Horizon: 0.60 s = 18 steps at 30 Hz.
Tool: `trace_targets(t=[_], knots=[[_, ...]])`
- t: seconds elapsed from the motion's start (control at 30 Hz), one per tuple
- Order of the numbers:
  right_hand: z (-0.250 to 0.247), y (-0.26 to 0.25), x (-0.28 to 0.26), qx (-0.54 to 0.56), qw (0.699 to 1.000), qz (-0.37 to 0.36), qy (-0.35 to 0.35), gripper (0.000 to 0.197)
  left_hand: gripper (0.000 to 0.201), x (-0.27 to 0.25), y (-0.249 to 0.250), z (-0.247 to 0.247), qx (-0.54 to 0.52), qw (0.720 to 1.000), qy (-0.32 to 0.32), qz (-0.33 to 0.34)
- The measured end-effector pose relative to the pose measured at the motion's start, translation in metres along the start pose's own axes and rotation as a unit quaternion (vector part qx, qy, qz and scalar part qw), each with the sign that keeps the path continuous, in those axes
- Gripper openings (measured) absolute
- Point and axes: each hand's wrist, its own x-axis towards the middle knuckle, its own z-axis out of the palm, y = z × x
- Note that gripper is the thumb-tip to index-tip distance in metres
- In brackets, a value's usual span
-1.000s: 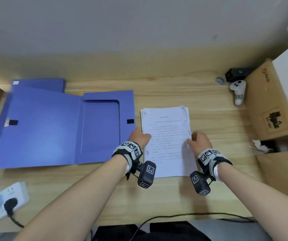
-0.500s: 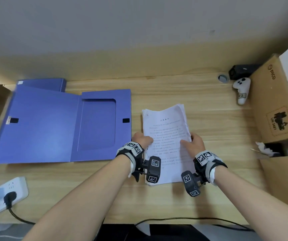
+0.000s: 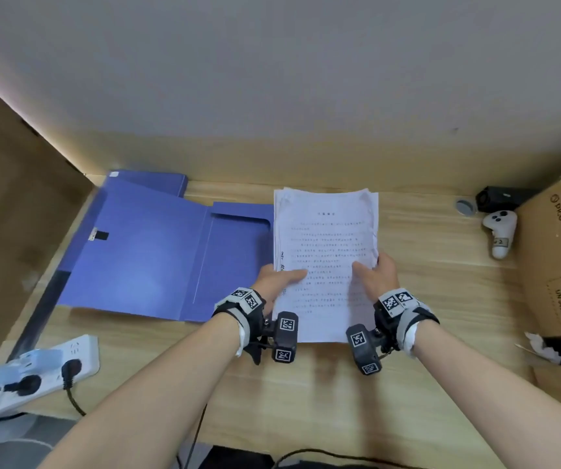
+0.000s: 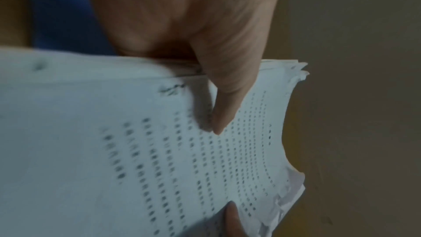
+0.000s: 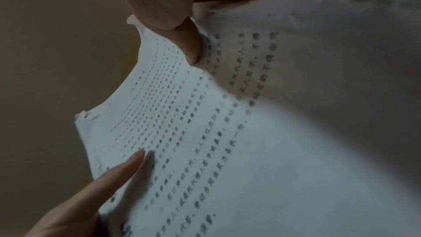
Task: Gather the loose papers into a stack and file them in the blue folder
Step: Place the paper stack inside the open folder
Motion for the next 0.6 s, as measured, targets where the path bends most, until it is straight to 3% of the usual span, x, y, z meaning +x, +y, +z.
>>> trace_targets(t=[0.07,0.17,0.2,0.3,0.4,0.5,0.57,0.6], knots=[[0.019,-0.013,0.0,0.011,1.0,-0.011,0.004,0.031,0.053,0.002,0.005,-0.018,0.022,1.0,0.011,0.014],[0.06,-0.025,-0.002,0.014,1.0,-0.014,-0.02,0.032,0.082,0.018,0.007,-0.061,0.046,0.997,0.056,0.039],[0.074,-0.027,-0.002,0.012,0.999,-0.014,-0.03,0.032,0.083,0.006,0.017,-0.07,0.061,0.996,0.057,0.036],[0.11,-0.031,-0.005,0.018,0.998,-0.013,-0.051,0.03,0.033,-0.015,0.034,-0.1,0.085,0.993,0.072,0.048],[0.146,-0.027,-0.004,0.015,0.998,0.001,-0.068,0.023,0.03,-0.014,0.039,-0.147,0.083,0.988,0.109,0.075],[0.174,-0.016,0.005,-0.118,0.989,-0.023,-0.082,0.029,0.032,0.002,0.04,-0.201,0.085,0.985,0.139,0.059],[0.185,-0.009,0.01,-0.272,0.953,-0.082,-0.104,0.029,0.037,0.008,0.044,-0.233,0.087,0.984,0.144,0.057],[0.19,-0.007,0.012,-0.335,0.93,-0.096,-0.117,0.04,0.042,0.011,0.046,-0.246,0.097,0.981,0.155,0.058]])
